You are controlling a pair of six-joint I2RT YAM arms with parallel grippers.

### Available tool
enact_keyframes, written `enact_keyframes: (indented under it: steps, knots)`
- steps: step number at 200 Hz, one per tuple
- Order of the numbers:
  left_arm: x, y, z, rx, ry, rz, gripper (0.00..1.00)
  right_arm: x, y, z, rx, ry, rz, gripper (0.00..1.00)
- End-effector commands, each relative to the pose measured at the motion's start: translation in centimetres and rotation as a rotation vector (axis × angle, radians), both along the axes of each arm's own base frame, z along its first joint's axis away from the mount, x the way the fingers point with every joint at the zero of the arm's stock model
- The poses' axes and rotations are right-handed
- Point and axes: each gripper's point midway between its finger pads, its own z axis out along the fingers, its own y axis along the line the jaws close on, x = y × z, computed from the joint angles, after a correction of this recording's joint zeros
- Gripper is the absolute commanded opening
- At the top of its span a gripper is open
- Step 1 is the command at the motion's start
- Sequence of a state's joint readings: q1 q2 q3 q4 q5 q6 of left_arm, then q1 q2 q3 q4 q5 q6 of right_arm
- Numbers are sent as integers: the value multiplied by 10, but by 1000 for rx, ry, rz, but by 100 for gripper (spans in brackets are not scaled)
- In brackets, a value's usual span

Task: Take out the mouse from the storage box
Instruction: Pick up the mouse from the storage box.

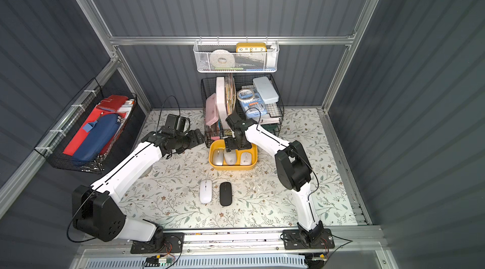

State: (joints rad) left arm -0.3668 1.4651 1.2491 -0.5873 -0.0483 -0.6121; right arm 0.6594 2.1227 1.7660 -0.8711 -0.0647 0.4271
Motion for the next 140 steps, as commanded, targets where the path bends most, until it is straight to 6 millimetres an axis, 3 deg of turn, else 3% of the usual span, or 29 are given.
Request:
enact_keyframes:
  steps: [1,88,140]
  knots:
    - [-1,-3,6,2,-21,-35,89,-21,30,10,94,5,-5,85]
    - [-7,-2,8,-1,-39,-47,89,-3,26,-22,-58,-51,-5,89]
    - [-10,-1,1,-1,-28,-47,89,-5,15,-51,-170,-32,5,89]
